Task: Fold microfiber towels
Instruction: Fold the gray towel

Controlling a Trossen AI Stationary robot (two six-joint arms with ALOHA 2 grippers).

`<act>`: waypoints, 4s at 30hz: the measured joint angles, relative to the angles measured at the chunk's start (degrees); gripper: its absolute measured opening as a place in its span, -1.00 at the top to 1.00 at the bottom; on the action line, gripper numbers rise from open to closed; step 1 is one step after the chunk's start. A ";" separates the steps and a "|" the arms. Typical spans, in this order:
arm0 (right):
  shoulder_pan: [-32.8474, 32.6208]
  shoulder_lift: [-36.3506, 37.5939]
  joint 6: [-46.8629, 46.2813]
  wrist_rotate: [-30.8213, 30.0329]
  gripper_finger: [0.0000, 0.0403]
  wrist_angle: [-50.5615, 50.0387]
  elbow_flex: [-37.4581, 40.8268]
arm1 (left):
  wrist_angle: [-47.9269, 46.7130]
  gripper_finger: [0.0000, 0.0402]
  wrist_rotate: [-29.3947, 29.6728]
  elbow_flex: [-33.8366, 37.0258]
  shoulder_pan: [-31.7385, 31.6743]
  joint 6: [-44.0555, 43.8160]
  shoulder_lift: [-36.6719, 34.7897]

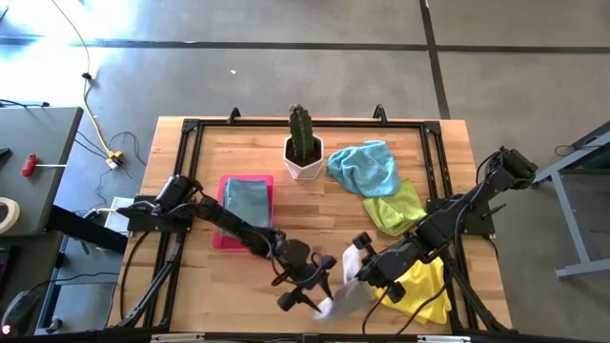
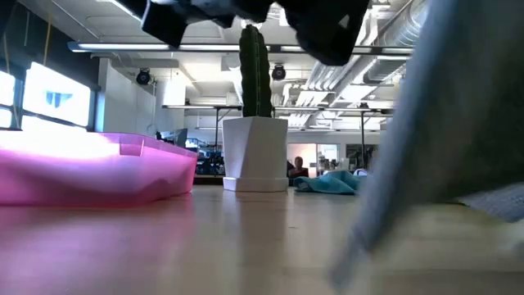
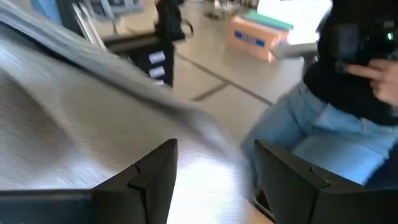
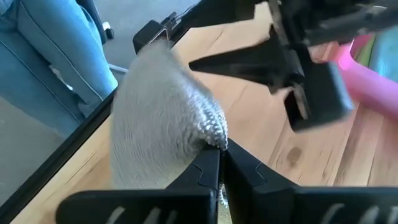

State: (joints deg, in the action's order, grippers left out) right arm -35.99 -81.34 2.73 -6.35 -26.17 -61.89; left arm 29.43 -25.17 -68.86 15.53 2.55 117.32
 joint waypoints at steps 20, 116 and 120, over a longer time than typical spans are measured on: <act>0.00 -0.02 2.07 -5.92 1.00 0.79 0.00 | -16.35 0.00 23.09 0.02 1.20 -0.35 0.54; -1.61 -10.24 -36.30 -3.75 0.47 5.22 2.82 | -91.58 1.00 46.53 -30.92 6.99 -15.94 -3.67; -2.12 -12.43 -36.25 -4.62 0.40 5.38 2.82 | -91.40 1.00 46.55 -30.91 7.00 -15.92 -3.67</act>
State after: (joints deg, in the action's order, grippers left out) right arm -38.11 -93.77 -33.52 -10.97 -20.80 -59.07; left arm -61.98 21.39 -99.77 22.53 -13.37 113.65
